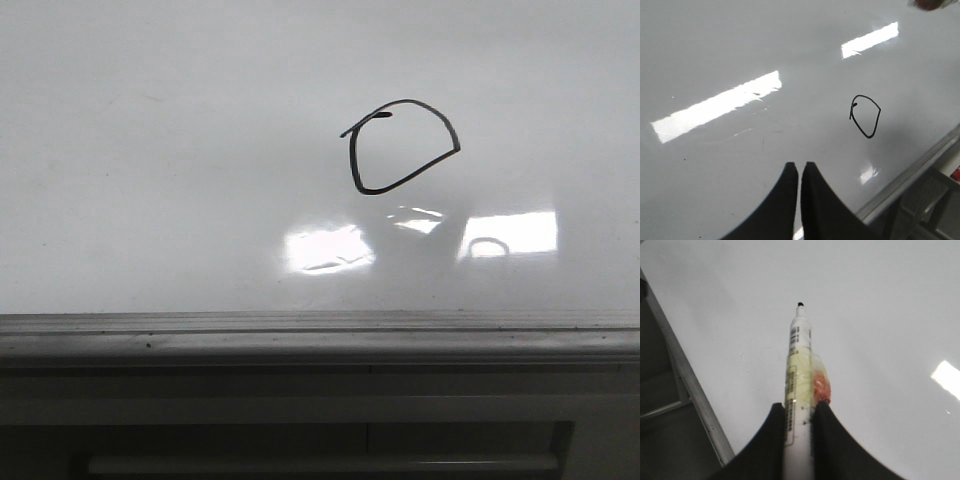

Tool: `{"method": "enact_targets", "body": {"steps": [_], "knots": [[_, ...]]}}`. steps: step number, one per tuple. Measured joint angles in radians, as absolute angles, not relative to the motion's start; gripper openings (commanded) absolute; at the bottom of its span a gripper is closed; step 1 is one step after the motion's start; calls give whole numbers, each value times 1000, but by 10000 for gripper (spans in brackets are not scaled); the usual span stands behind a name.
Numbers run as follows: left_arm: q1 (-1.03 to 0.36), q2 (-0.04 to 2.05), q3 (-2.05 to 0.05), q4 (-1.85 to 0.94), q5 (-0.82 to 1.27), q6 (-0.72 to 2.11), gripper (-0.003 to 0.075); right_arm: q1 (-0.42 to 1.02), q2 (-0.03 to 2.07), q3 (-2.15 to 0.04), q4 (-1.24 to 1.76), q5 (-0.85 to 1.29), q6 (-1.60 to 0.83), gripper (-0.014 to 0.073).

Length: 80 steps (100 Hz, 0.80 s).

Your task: Write number 0 on whiteboard

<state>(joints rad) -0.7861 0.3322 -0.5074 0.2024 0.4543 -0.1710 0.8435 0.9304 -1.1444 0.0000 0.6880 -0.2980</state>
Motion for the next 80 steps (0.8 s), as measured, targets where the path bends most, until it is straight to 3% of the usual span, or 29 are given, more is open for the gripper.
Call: {"method": "enact_targets", "body": {"steps": [12, 19, 52, 80], "knots": [[-809, 369, -602, 104, 562, 32, 349, 898, 950, -1147, 0, 777, -298, -47], [-825, 413, -674, 62, 639, 130, 413, 935, 987, -1147, 0, 828, -298, -47], [-891, 729, -940, -121, 1044, 496, 397, 1127, 1190, -1147, 0, 799, -306, -47], [-939, 891, -992, -148, 1103, 537, 394, 1237, 1236, -1147, 0, 729, -308, -47]]}}
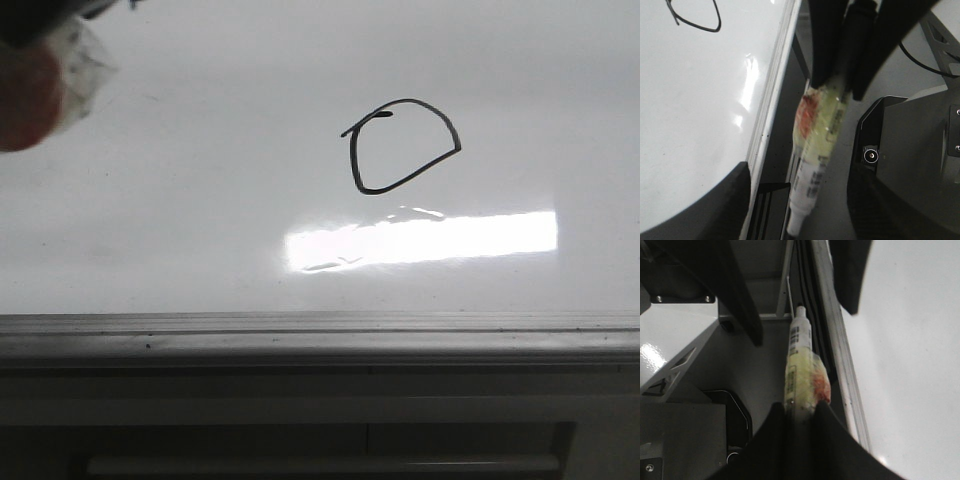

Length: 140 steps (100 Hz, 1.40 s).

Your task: Write number 0 on whiteboard

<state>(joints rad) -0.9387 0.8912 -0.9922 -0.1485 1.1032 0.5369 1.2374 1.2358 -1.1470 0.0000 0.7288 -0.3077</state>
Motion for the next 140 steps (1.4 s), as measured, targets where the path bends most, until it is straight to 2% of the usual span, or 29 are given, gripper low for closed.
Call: {"method": "enact_targets", "body": {"steps": [15, 41, 62, 86, 96, 108, 115, 121, 140], "knots": [[-946, 931, -994, -149, 1106, 539, 338, 1258, 1236, -1147, 0, 722, -308, -47], [-949, 953, -996, -165, 1118, 539, 114, 1258, 1236, -1147, 0, 720, -308, -47], [-951, 958, -996, -175, 1133, 564, -11, 1258, 1236, -1147, 0, 718, -315, -47], [-953, 960, -996, -175, 1135, 580, -20, 1258, 1236, -1147, 0, 720, -320, -37], [-953, 960, -996, -175, 1135, 582, -20, 1258, 1236, -1147, 0, 718, -320, 74], [-953, 960, -996, -175, 1119, 578, -20, 1258, 1236, -1147, 0, 701, -320, 325], [-953, 960, -996, -169, 1102, 567, -20, 1258, 1236, -1147, 0, 692, -318, 423], [-953, 962, -996, -166, 1087, 563, -20, 1258, 1236, -1147, 8, 685, -318, 456], [-951, 963, -991, -163, 1009, 492, -20, 1258, 1191, -1147, -58, 681, -283, 454]]}}
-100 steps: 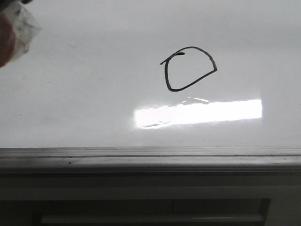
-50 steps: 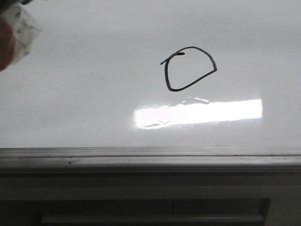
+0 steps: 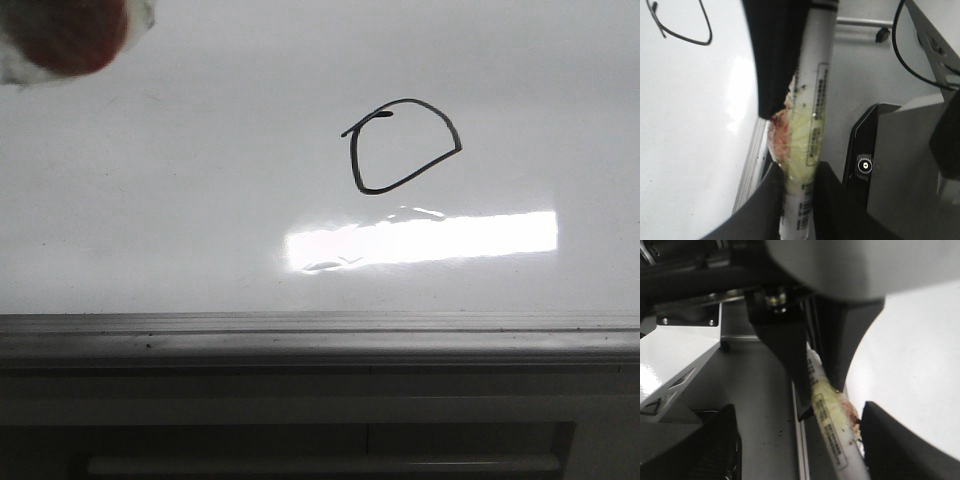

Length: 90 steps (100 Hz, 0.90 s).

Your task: Write number 0 on whiteboard

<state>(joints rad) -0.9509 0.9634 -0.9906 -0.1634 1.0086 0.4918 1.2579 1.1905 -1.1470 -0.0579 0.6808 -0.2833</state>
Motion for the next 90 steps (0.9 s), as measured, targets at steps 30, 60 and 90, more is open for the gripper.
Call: {"method": "enact_targets", "body": {"steps": [30, 60, 90], "knots": [[-895, 963, -854, -162, 667, 232, -20, 1233, 942, -1147, -474, 837, 109, 269], [-780, 976, -617, -164, 188, -112, -20, 1232, 651, -999, -569, 943, 343, -56], [-650, 1064, -567, -179, 75, -143, -20, 1232, 488, -771, -601, 915, 535, -56]]}}
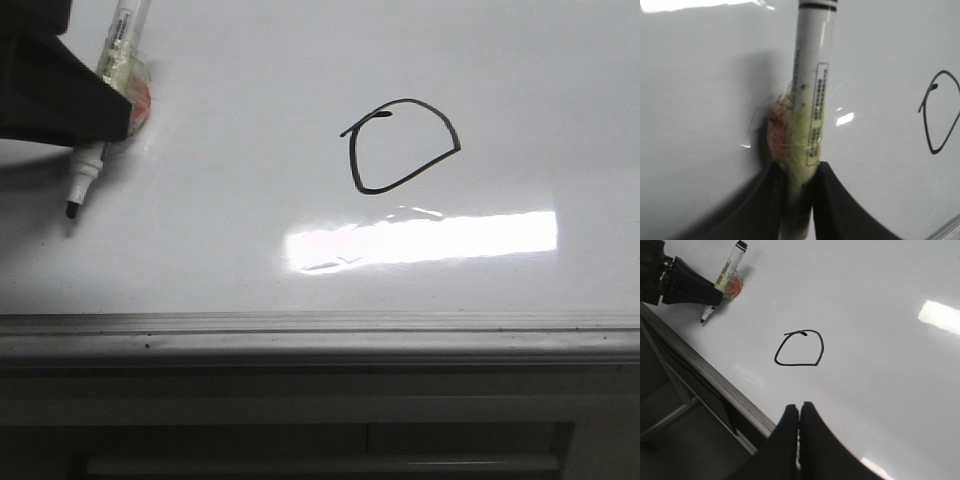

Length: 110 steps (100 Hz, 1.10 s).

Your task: Write number 0 on whiteboard

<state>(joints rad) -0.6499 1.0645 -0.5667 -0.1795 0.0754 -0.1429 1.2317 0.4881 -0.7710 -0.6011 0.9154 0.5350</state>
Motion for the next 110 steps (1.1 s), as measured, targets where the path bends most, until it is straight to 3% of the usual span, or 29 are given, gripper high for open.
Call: {"method": "enact_targets", "body": {"steps": [88, 98, 110], "knots": [[-649, 1172, -586, -340, -50, -143, -14, 1232, 489, -754, -621, 851, 549, -56], [-649, 1172, -588, -340, -46, -143, 67, 1232, 489, -754, -621, 849, 552, -56], [-649, 1176, -588, -346, -37, -144, 235, 1232, 489, -754, -621, 842, 553, -56]]}}
